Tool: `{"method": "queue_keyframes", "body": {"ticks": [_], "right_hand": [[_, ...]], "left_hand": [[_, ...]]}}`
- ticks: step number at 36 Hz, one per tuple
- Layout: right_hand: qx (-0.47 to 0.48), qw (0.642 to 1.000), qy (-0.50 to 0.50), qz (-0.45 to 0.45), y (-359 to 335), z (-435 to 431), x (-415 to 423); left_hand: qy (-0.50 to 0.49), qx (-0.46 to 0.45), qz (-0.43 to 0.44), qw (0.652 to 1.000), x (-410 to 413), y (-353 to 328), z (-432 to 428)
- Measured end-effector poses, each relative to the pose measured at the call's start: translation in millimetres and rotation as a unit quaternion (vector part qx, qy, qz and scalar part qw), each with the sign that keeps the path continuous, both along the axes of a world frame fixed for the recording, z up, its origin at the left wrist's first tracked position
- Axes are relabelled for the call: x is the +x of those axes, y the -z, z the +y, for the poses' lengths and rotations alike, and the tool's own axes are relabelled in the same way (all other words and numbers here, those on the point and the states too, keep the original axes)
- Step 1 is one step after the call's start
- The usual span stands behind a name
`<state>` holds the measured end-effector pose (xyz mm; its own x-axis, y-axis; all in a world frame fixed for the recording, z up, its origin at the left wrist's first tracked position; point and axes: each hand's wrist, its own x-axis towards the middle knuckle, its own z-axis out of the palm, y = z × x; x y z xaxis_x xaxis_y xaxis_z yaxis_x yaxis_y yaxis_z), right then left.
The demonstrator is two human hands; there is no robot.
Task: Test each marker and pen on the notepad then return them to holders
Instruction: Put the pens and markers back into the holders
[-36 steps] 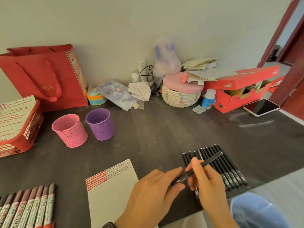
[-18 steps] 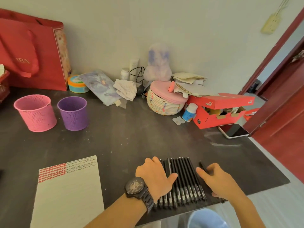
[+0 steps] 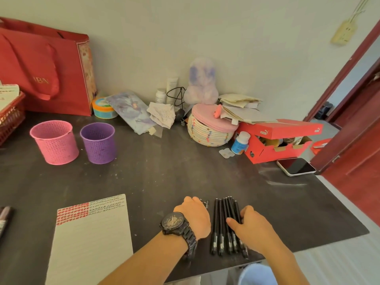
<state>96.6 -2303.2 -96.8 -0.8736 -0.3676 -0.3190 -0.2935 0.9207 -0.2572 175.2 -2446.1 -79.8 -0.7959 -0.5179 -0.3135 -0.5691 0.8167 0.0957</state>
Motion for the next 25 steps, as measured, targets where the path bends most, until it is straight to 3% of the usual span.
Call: {"method": "queue_keyframes", "body": {"ticks": [3,8,16,21,25], "right_hand": [[0.005,1.000,-0.011,-0.001,-1,-5,1],[0.033,0.999,-0.022,-0.016,-9,-11,0],[0.104,0.995,-0.002,-0.006,-15,-36,8],[0.029,0.998,0.050,0.034,-14,-42,-5],[-0.193,0.972,0.126,-0.048,-26,-54,-24]], "left_hand": [[0.081,-0.032,0.019,0.996,5,13,-4],[0.109,-0.041,0.034,0.993,4,27,-5],[0.025,0.145,0.107,0.983,4,10,-40],[0.027,0.339,0.167,0.925,13,-15,-94],[-0.059,0.455,0.299,0.837,24,-37,-143]]}}
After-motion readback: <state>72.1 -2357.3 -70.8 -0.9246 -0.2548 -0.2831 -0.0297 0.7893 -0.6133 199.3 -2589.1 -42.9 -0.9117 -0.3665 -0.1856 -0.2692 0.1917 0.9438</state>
